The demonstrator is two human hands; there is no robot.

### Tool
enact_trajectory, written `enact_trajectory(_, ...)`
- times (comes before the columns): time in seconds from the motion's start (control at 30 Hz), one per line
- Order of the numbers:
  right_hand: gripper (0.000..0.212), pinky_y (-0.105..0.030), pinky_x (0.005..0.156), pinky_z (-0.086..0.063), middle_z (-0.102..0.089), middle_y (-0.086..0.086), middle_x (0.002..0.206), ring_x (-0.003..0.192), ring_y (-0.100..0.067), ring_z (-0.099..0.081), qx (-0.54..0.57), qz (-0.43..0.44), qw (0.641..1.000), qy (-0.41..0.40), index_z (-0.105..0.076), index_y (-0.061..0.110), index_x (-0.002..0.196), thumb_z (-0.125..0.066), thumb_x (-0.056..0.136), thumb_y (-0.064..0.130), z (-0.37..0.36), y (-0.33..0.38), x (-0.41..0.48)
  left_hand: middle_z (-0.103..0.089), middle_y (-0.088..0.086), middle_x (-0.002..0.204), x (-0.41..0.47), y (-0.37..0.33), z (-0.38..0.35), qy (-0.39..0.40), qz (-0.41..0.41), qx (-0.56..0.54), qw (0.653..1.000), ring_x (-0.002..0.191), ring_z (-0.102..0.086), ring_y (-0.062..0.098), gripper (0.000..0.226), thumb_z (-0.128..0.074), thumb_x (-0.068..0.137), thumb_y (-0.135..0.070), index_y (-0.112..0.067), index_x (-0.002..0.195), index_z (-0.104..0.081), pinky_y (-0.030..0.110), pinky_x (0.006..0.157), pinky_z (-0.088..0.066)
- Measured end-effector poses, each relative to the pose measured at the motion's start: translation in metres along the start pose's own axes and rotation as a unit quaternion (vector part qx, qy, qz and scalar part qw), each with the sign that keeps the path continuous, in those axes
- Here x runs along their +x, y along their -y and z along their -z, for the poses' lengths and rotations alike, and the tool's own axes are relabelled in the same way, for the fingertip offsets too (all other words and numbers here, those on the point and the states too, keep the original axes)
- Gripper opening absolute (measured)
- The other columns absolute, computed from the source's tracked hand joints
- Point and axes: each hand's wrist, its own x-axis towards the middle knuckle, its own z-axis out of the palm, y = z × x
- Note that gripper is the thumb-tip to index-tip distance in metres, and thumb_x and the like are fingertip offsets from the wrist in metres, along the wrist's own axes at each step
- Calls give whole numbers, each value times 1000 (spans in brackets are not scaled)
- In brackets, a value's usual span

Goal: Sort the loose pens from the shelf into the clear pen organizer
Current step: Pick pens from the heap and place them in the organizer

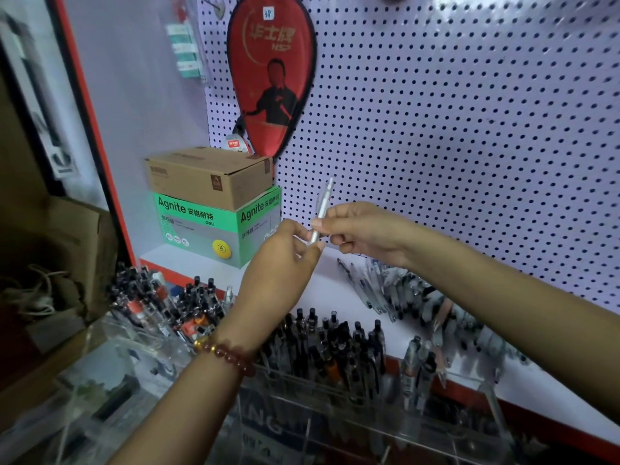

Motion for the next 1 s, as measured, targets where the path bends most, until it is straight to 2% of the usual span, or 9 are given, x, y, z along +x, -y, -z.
enact_trajectory(0.1, 40, -17, 58, -41, -71, 0, 83, 60, -7, -48, 12, 1, 1000, -17, -64, 13, 93, -41, 98, 45, 11, -8, 9, -64, -5, 73, 1, 0, 0, 6, 1, 23, 1000, 72, -58, 19, 3, -51, 97, -25, -22, 98, -49, 42, 75, -51)
enact_trajectory(0.17, 33, -19, 63, -42, -72, -3, 90, 66, -8, -52, -128, -15, 987, -96, -66, 13, 86, -44, 100, 33, 21, -28, 23, -61, -4, 73, 1, 1, 1, -3, -2, 16, 1000, 74, -59, 22, 2, -49, 98, -21, -22, 99, -50, 42, 76, -51)
enact_trajectory(0.3, 20, -26, 67, -41, -70, -12, 92, 69, -14, -52, -532, -109, 839, -34, -68, 1, 81, -60, 87, 19, 32, -76, 46, -60, -7, 73, 1, 2, 2, -11, -6, 2, 1000, 70, -59, 21, 8, -47, 98, -16, -24, 97, -48, 40, 75, -51)
enact_trajectory(0.4, 47, -28, 63, -34, -45, -1, 57, 54, -13, -38, -639, -148, 754, 26, -44, 12, 58, -66, 86, 43, 23, -78, 44, -61, -8, 72, 1, 2, 1, -15, -12, -1, 1000, 72, -60, 23, 13, -48, 98, -16, -28, 93, -48, 42, 76, -51)
enact_trajectory(0.5, 50, -34, 84, -39, -39, 3, 60, 56, -11, -35, -668, -124, 733, 27, -36, 14, 59, -63, 88, 45, 16, -79, 43, -61, -9, 72, 1, 3, 2, -17, -14, -2, 1000, 74, -60, 22, 20, -47, 98, -15, -32, 87, -46, 39, 75, -51)
enact_trajectory(0.63, 44, -41, 103, -27, -41, 4, 62, 72, -17, -47, -637, -139, 758, 19, -40, 16, 59, -60, 90, 41, 13, -82, 43, -60, -11, 75, 0, 1, 3, -16, -17, -7, 1000, 65, -60, 13, 12, -42, 100, -13, -24, 98, -47, 29, 67, -45)
enact_trajectory(0.73, 41, -40, 107, -24, -35, 4, 56, 60, -13, -41, -604, -110, 787, -61, -38, 18, 56, -59, 88, 33, 15, -75, 37, -58, -12, 81, 0, 1, 3, -25, -26, -9, 999, 66, -60, 11, 13, -39, 100, -8, -20, 101, -44, 28, 65, -43)
enact_trajectory(0.9, 26, -26, 69, -44, -53, 1, 61, 56, -10, -48, -320, -2, 926, -203, -52, 9, 67, -58, 86, 25, 23, -24, 2, -48, -6, 73, -5, -9, 2, -63, -53, -56, 995, 54, -42, 4, 6, -40, 99, -9, -13, 99, -43, 22, 51, -31)
enact_trajectory(1.0, 23, -26, 65, -44, -64, 2, 61, 62, -15, -51, -203, 61, 953, -216, -60, 0, 78, -56, 89, 20, 10, 9, -40, -37, -7, 59, -14, -22, 0, -60, -82, -77, 992, 46, -35, 4, 12, -46, 99, -19, -17, 87, -45, 22, 45, -24)
